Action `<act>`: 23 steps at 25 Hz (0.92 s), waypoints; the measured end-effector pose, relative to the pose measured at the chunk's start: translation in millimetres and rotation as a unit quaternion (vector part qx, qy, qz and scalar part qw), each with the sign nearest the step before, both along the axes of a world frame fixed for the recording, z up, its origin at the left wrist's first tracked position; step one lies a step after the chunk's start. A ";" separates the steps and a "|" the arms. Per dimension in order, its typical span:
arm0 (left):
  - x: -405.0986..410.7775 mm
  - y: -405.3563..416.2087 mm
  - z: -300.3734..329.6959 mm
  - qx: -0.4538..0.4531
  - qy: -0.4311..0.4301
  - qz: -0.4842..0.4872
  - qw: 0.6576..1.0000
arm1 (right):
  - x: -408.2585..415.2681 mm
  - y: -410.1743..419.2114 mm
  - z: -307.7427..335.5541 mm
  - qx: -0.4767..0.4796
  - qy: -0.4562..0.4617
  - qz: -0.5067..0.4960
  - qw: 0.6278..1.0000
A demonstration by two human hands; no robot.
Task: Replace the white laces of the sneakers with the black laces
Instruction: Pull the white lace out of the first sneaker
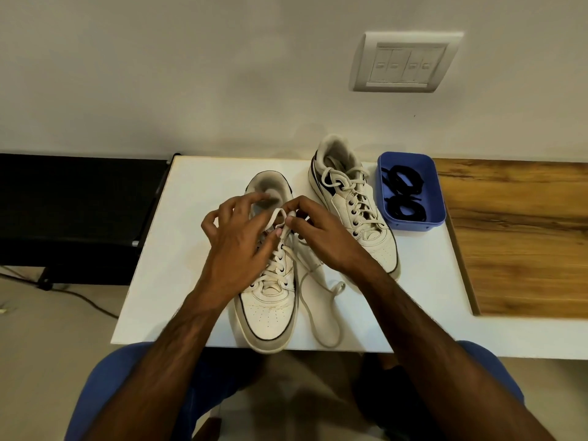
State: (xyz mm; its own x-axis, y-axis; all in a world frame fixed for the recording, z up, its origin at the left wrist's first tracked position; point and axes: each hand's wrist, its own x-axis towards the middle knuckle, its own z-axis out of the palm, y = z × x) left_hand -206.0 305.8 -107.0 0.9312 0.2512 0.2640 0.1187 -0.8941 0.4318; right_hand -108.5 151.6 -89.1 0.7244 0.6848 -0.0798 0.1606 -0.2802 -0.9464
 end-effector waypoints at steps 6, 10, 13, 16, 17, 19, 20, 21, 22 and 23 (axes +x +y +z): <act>5.4 1.2 -4.8 -0.100 -0.051 0.085 0.990 | -0.5 -0.8 1.4 -0.010 -0.020 0.004 1.000; 1.4 20.6 11.3 -0.419 -0.189 0.218 0.861 | 0.2 -3.9 3.8 -0.013 -0.018 0.006 1.000; -5.4 43.2 24.6 -0.516 -0.236 0.380 0.730 | 0.9 -3.1 2.0 -0.015 -0.014 0.005 1.000; -14.8 61.2 25.6 -0.533 -0.208 0.454 0.683 | 2.7 -4.8 -0.4 -0.012 -0.005 -0.005 1.000; -15.5 60.6 25.4 -0.511 -0.187 0.432 0.719 | 2.9 -4.6 -1.3 -0.011 -0.006 -0.006 1.000; -14.5 52.6 21.9 -0.378 -0.065 0.362 0.850 | 1.5 -2.1 -3.1 -0.014 -0.021 0.001 1.000; -14.6 48.0 18.4 -0.273 0.023 0.329 0.904 | 1.0 -0.7 -4.5 -0.018 -0.035 0.003 0.999; -14.1 44.4 15.3 -0.171 0.091 0.303 0.933 | 1.0 0.4 -6.5 -0.023 -0.049 0.003 0.999; -14.0 41.6 15.0 -0.111 0.137 0.285 0.942 | 1.0 1.2 -8.3 -0.028 -0.062 0.002 0.998; -14.4 39.5 16.0 -0.087 0.168 0.272 0.944 | 0.9 1.3 -10.2 -0.032 -0.078 0.001 0.996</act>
State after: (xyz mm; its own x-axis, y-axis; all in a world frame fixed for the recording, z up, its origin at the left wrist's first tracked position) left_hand -220.4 345.3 -91.0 0.6761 0.7282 -0.1123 0.6956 -0.5805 0.4232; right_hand -107.6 152.9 -99.3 0.7301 0.6833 -0.0092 0.3056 -0.3385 -0.8899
